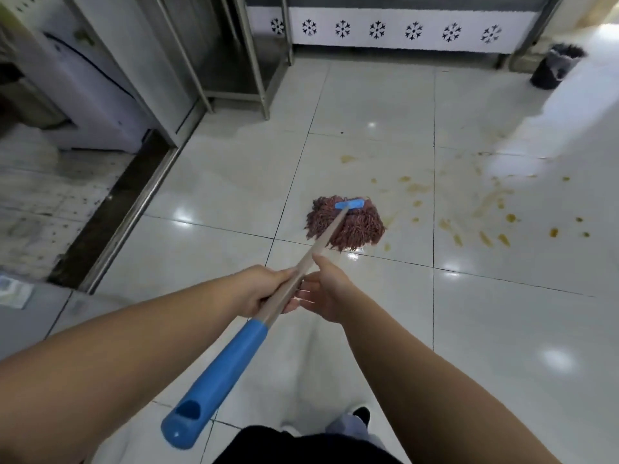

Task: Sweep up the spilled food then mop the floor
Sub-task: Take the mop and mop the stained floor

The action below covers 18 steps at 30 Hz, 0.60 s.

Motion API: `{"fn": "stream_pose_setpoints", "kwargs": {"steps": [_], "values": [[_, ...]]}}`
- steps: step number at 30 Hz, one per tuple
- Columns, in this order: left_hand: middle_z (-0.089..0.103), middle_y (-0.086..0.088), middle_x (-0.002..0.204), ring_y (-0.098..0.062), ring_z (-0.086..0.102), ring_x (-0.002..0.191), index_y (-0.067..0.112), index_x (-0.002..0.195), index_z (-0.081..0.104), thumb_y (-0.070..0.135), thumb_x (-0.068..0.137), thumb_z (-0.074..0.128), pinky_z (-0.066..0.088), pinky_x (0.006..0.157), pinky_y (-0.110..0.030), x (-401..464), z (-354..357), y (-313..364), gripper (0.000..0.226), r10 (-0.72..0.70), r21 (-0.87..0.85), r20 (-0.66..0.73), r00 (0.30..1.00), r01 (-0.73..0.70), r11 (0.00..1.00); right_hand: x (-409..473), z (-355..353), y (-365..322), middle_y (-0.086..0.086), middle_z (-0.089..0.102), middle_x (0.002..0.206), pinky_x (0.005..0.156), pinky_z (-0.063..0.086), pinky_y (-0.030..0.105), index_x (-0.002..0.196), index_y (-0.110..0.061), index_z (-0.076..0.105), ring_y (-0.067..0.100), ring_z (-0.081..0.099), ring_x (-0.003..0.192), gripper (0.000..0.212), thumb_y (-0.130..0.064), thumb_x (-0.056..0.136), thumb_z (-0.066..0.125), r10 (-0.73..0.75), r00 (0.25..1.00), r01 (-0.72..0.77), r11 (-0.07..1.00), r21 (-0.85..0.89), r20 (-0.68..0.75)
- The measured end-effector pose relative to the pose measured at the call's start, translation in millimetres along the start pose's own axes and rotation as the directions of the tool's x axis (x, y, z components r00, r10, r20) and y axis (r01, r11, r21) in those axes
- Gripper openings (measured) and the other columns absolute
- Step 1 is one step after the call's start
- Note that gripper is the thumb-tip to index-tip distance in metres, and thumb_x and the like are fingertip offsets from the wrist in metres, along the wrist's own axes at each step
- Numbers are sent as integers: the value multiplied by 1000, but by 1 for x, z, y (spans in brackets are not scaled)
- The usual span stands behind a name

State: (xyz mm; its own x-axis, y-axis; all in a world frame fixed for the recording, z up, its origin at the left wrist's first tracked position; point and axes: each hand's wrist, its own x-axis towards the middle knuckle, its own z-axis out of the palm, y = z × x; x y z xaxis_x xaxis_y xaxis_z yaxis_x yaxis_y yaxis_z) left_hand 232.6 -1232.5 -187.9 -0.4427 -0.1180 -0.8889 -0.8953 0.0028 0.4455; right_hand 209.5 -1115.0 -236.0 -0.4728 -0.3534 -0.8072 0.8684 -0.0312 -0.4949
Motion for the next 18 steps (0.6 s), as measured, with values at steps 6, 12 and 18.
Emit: {"fn": "stream_pose_setpoints", "kwargs": {"steps": [6,12,18], "values": [[55,-18,71,-28,56,56,1,83,52,47,97,39,52,58,-32,7,-13,1,50,-22,199,-146,989,51,979,18,37,4,0,47,34,45,38,20,79,-10,47,10,46,28,48,-54,95,35,117,992,-123,983,137,56],[54,-12,63,-19,52,43,2,90,54,55,94,34,43,43,-19,25,-17,0,57,-127,313,-246,961,203,928,62,23,-4,2,36,37,52,41,21,79,-7,47,11,29,34,58,-59,95,27,232,955,-265,947,182,186],[58,-7,42,-17,56,32,4,72,52,66,86,41,41,35,-15,47,24,14,64,-458,-3,-56,887,458,889,128,-26,-43,12,54,81,76,50,41,100,-9,43,27,61,77,39,-48,96,40,261,956,-260,965,21,-134]]}}
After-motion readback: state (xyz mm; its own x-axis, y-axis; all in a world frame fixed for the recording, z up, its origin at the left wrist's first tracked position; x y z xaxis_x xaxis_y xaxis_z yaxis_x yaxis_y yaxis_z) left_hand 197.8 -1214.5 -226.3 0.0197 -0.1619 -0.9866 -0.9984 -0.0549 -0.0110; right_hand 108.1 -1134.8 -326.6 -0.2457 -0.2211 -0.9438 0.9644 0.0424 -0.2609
